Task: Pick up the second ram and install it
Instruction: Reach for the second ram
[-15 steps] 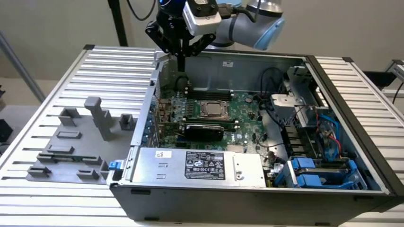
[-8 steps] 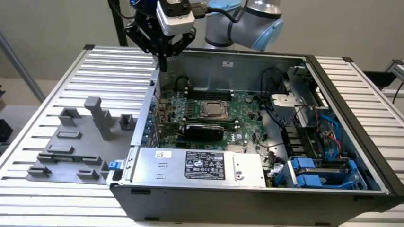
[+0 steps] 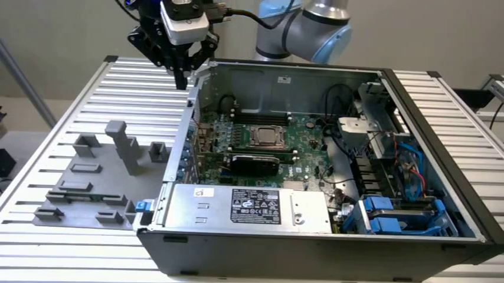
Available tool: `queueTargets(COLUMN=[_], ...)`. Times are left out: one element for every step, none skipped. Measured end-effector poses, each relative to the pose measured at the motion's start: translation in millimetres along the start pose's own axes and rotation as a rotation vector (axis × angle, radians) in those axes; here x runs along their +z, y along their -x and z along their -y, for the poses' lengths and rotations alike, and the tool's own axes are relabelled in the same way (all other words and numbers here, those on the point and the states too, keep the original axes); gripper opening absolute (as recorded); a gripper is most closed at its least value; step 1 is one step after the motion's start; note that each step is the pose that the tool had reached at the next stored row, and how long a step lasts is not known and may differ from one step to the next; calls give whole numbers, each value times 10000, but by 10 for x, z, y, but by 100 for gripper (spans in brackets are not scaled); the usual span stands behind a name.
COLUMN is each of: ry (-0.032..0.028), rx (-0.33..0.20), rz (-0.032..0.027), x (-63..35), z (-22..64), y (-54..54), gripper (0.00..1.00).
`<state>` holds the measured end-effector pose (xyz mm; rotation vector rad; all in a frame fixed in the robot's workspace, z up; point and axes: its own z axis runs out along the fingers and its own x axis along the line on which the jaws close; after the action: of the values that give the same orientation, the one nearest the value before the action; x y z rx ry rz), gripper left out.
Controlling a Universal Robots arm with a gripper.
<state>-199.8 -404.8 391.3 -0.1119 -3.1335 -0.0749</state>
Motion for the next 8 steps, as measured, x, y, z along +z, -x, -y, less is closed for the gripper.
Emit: queueTargets(ry=[0, -1, -1, 0, 0, 0, -1, 0], rx=[0, 0, 0, 1, 0, 0, 0, 1], rz=[-1, -1, -1, -1, 0, 0, -1, -1], x=[0, 0, 0, 0, 0, 0, 0, 0], z=[7, 12, 17, 22, 28, 34, 39, 44], y=[-49, -93, -138, -183, -227, -272, -317, -362], gripper=[11, 11, 11, 11, 11, 11, 11, 11])
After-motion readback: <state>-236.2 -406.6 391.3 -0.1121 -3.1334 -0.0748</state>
